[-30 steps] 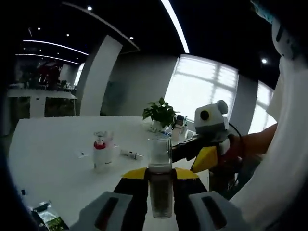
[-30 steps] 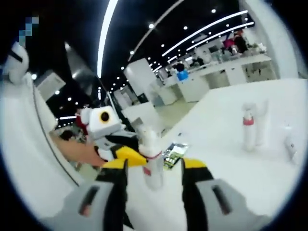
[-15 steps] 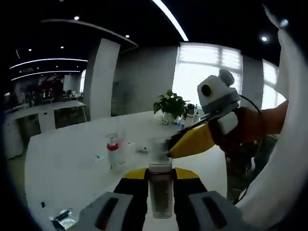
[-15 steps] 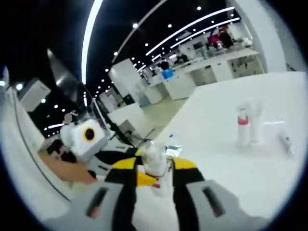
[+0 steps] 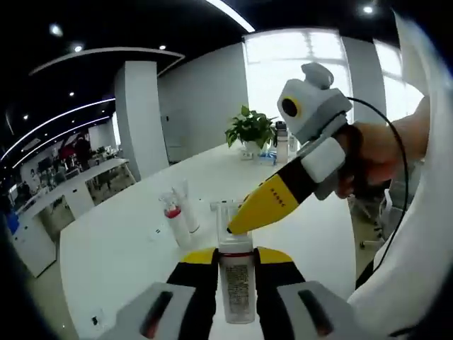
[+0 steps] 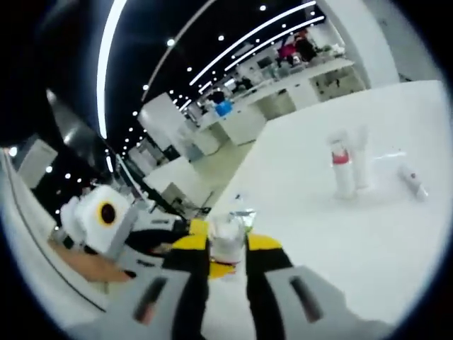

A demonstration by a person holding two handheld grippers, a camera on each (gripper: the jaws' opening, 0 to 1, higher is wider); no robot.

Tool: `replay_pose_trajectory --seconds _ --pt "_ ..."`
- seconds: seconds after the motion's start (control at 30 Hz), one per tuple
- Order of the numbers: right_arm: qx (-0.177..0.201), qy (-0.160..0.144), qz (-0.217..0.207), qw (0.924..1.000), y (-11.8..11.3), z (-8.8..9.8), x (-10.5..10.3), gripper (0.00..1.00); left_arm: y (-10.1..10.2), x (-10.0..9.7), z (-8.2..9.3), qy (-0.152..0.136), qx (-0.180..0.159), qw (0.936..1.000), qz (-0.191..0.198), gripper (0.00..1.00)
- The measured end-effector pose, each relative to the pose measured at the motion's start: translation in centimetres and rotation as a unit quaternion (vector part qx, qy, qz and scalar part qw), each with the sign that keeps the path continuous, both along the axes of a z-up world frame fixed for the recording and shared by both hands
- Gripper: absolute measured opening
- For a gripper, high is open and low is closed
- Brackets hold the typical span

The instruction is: Arrange the skincare products in the storage area until every visible bottle or jar stands upright without overlapping.

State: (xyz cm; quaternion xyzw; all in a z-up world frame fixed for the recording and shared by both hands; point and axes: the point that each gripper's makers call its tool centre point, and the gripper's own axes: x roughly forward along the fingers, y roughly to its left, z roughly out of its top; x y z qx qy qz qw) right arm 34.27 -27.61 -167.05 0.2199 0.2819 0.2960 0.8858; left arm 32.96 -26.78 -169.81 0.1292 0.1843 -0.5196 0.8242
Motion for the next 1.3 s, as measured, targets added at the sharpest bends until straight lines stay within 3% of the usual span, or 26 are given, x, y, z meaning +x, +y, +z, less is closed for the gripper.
replay_pose_trajectory --seconds 0.27,0.57,0.9,1.3 --pt "-0.009 -0.006 -0.006 0.9999 -0.4 -0.6 1.0 0.16 -0.2 0.8 -0.8 -0.012 0.016 0.9998 0.005 0.21" --pt "-0.040 -0.006 -0.017 0.9990 -1.9 -2.4 4.2 0.16 2.6 2.1 -3.2 0.021 0.029 0.9975 0.060 0.43" --pt "-0.100 -0.028 -0.066 0.9924 -4.4 -4.7 9.4 0.17 4.6 2.9 -5.1 0.051 0.041 0.9937 0.091 0.44" --pt "-0.152 -0.010 -0.107 0.9825 -7.3 -9.7 13.3 0.17 6.1 3.6 -6.7 0.081 0.047 0.9894 0.111 0.44"
